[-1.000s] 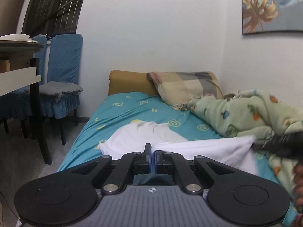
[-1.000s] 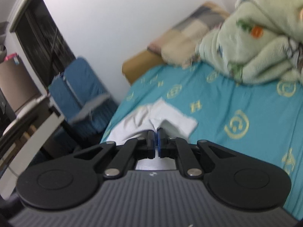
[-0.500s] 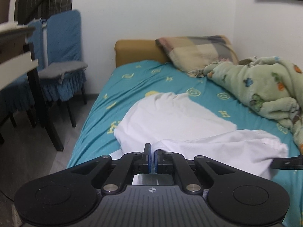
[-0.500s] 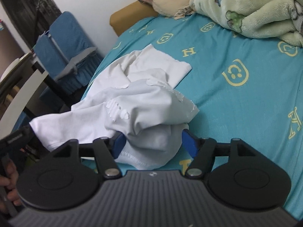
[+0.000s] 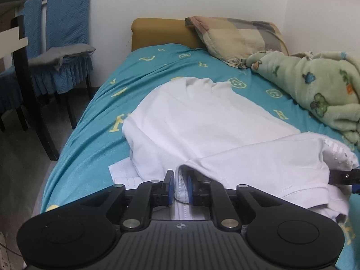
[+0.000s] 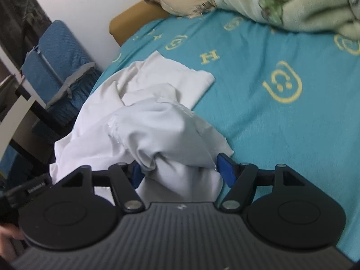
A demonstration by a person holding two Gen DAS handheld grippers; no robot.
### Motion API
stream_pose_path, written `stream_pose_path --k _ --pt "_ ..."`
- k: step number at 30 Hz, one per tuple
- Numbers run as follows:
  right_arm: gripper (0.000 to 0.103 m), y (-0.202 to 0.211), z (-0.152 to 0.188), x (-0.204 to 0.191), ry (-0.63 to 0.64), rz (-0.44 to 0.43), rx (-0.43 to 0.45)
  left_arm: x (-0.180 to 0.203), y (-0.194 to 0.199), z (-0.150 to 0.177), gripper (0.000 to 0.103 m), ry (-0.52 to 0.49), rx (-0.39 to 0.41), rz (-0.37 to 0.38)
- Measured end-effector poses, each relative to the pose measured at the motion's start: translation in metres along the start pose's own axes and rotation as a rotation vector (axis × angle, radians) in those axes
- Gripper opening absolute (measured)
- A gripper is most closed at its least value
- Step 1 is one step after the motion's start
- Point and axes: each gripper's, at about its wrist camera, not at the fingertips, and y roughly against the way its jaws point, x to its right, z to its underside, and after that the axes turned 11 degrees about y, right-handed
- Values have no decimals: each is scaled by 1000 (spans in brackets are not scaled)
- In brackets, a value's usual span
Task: Fold clothes
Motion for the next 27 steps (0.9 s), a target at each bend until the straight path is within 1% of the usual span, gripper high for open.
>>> stream_pose_path --k 2,3,5,6,8,9,10,13,16,19,22,25,27 --pt "71 7 -3 -2 0 3 15 1 18 0 33 7 9 -1" --pt "71 13 -5 -4 8 7 31 2 26 0 37 11 13 -1" --pt "71 27 -7 -10 40 20 66 3 44 0 54 18 22 -2" --pt "71 35 -8 -12 51 28 85 3 53 0 57 22 27 -2" --pt "71 54 -8 -14 48 30 134 5 70 0 67 29 35 -3" --pt "71 63 -8 -14 40 26 159 9 83 5 70 5 50 -2" --pt "71 72 -8 -14 31 25 180 13 97 9 74 -21 66 0" --pt "71 89 -7 -16 32 25 207 35 119 24 81 -145 103 18" --pt "71 98 -6 -20 61 25 205 61 110 40 89 -270 98 7" --pt "71 93 -1 -30 114 24 181 82 82 59 89 -422 94 -65" --pt "71 85 3 -41 174 17 164 97 52 77 89 -583 149 -190" --pt "71 77 8 -51 241 21 168 104 34 86 89 -643 226 -305" --pt "71 69 13 -60 302 20 174 104 35 83 90 -634 288 -336"
